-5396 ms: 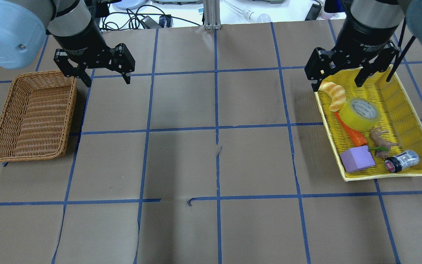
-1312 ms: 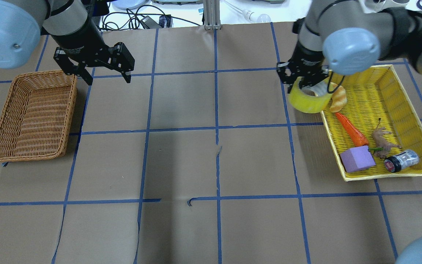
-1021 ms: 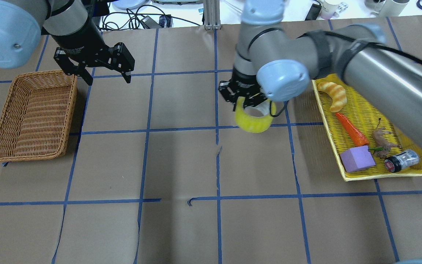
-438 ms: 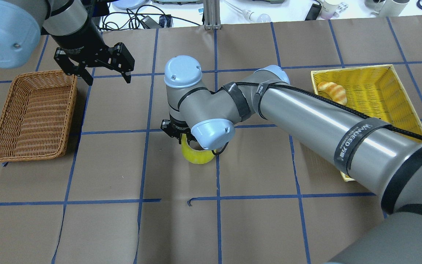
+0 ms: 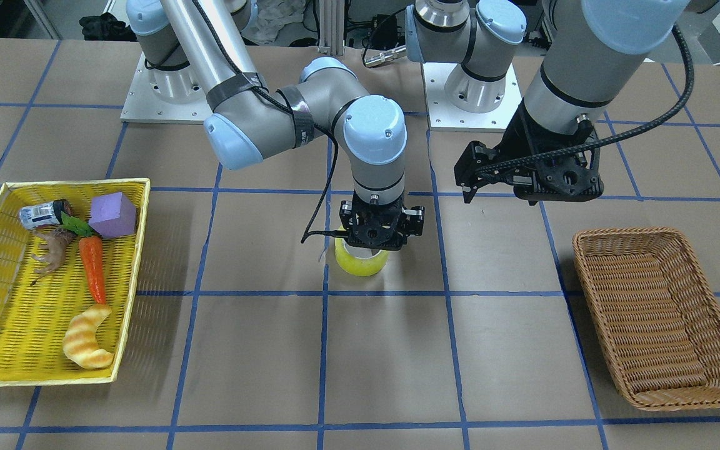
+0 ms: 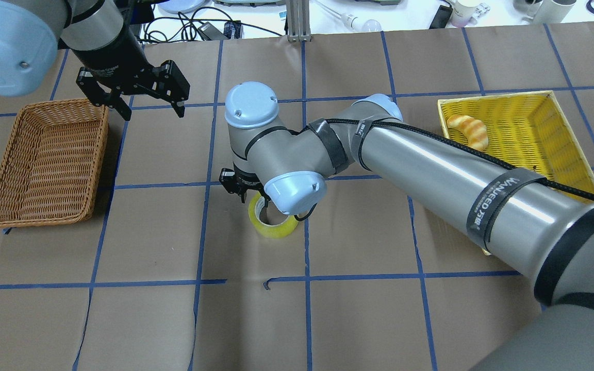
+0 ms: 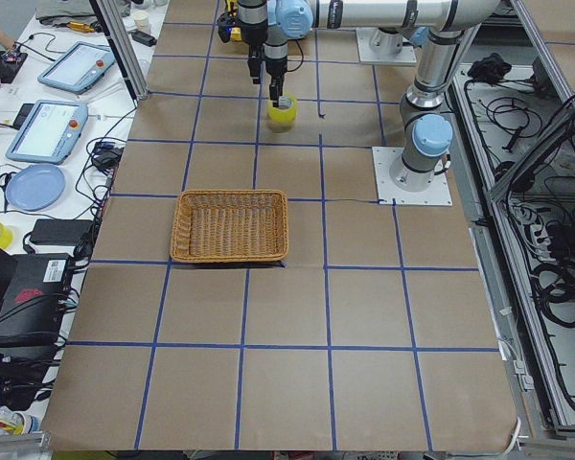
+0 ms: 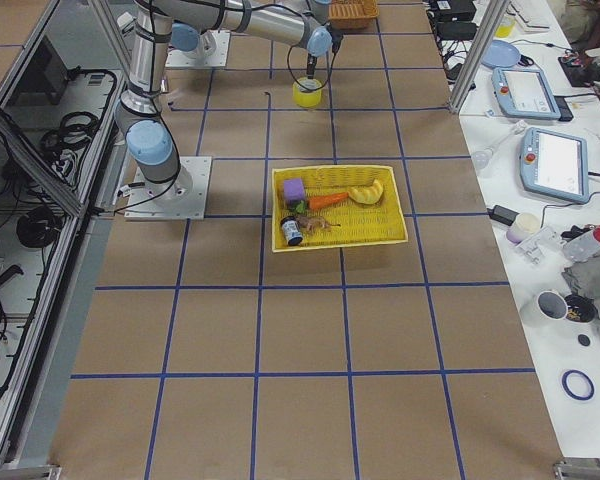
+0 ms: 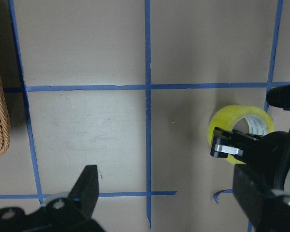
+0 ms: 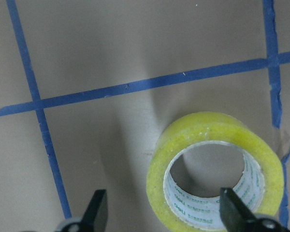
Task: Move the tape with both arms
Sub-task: 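Carry the tape roll toward the table center and set it down, then reach the left gripper to the tape roll while the right gripper withdraws to the tray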
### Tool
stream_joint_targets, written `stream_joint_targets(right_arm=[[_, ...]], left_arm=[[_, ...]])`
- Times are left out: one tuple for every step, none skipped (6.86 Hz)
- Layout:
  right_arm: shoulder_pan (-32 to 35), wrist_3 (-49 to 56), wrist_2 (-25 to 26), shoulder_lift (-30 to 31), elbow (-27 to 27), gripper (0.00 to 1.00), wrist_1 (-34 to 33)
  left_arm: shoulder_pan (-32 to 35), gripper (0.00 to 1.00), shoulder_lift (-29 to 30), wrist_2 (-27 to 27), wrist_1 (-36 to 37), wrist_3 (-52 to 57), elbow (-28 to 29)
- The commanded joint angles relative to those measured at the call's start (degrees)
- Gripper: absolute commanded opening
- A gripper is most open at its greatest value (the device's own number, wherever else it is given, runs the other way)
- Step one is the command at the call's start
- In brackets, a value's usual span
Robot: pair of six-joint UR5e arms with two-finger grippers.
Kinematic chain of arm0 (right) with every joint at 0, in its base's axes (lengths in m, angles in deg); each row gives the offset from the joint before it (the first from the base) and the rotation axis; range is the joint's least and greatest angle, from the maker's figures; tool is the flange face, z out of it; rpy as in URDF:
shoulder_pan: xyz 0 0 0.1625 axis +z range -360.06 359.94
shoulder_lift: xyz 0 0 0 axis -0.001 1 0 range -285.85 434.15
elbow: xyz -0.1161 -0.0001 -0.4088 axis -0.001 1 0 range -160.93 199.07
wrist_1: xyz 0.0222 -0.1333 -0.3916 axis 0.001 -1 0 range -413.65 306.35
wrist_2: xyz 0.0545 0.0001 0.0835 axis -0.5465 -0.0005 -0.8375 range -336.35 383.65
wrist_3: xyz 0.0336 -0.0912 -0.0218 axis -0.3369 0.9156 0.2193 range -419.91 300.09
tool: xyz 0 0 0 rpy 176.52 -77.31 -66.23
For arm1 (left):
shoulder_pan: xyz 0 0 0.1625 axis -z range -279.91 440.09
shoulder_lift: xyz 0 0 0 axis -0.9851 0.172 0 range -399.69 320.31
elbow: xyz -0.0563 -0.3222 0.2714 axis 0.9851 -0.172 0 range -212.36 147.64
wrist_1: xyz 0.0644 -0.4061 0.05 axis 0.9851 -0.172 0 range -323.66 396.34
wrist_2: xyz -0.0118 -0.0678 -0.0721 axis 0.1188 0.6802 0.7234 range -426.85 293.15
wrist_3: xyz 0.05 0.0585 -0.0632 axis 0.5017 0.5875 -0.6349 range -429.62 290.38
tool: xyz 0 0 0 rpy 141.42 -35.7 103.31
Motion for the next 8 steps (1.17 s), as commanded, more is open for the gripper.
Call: stream_joint_targets(right_arm=[[-7.83,8.08,1.06,5.58,-0.33,1.0,3.94],[-13.54,19.19,1.41,9.96,-0.07,1.0,12.06],[-19.16,29.39,2.55,13.31,-0.07,1.0,18.32],[-24.7,34.8,2.91,15.52,0.02,1.0,22.12],[-28.32,38.86,3.0,18.06,-0.07,1.0,25.47],[-28.97,39.68,3.09,20.87,0.02,1.0,29.16],[-29.41,39.69,3.09,21.94,-0.33,1.0,29.28],[-29.85,39.69,3.09,21.78,-0.51,1.0,29.54]], left_arm=[[0.52,1.0,-0.49,0.59,0.32,-0.26,-2.68],[1.14,1.0,-0.58,0.77,1.45,-1.05,-4.97],[1.75,1.0,-0.06,1.38,5.81,-1.14,-7.6],[4.28,1.0,0.81,2.87,12.04,-4.1,-11.11],[7.79,1.0,1.43,2.88,19.93,-9.26,-15.49],[9.56,1.0,2.31,2.97,27.14,-10.88,-20.15],[9.93,1.0,4.14,3.06,31.74,-10.9,-23.59],[10.11,1.0,6.08,4.97,33.44,-10.81,-25.1]])
